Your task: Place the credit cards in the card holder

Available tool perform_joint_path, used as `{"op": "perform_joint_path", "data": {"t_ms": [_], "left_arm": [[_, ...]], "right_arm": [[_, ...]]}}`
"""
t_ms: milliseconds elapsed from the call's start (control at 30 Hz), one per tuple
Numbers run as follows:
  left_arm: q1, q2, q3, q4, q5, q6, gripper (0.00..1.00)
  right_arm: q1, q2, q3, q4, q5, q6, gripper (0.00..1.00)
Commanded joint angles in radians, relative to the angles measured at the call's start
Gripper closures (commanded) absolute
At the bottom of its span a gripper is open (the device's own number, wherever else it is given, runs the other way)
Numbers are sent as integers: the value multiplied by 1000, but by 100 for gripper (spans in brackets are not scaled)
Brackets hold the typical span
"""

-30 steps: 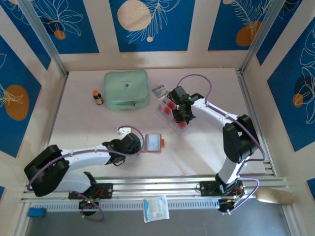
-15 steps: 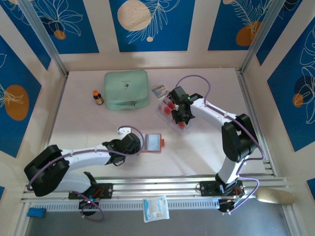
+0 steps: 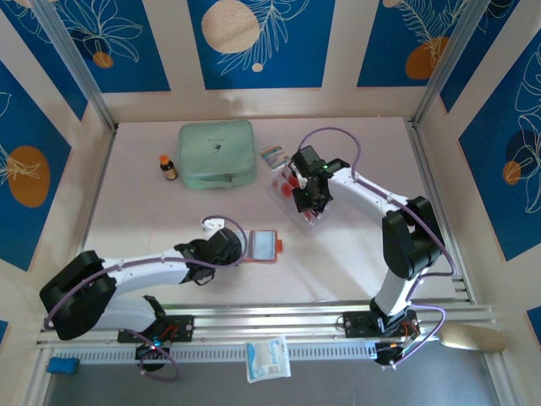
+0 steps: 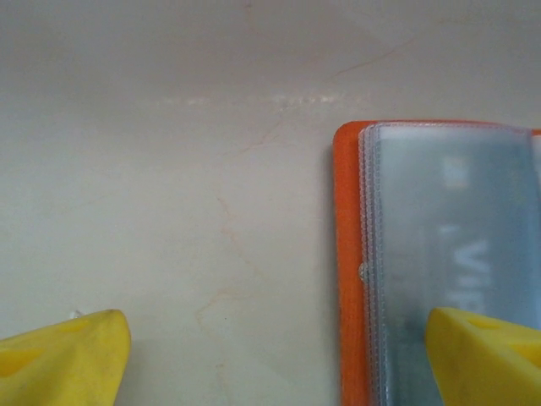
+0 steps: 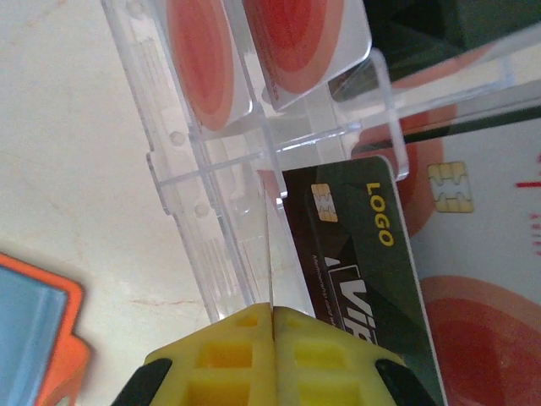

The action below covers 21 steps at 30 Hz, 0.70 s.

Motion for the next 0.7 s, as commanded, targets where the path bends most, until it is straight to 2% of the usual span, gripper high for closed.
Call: {"op": "perform_joint_path", "data": {"t_ms": [0,167,333,433,533,600,667], "left_arm": [[7,-29,51,-36,12,-1,10],[6,-32,100,-52,20,27,10],[18,-1,136,-63,23,61,9],[30,21,142,-65,26,74,9],[42,41,137,-66,24,84,9],[49,54,134,-70,23,89,9],[51,62,128,-73,19,90,9]], "right_arm": [[0,-75,57,-30,-52,-21,100],[11,-132,92,-35,-117,11,100],[13,-205,32,66,-274,133,100],[16,-251,-81,222,-405,269,100],[33,-282,-248,468,-515,431,100],[60,-284,-360,637,-542,528,100],[98,-275,-420,733,-510,585,100]]}}
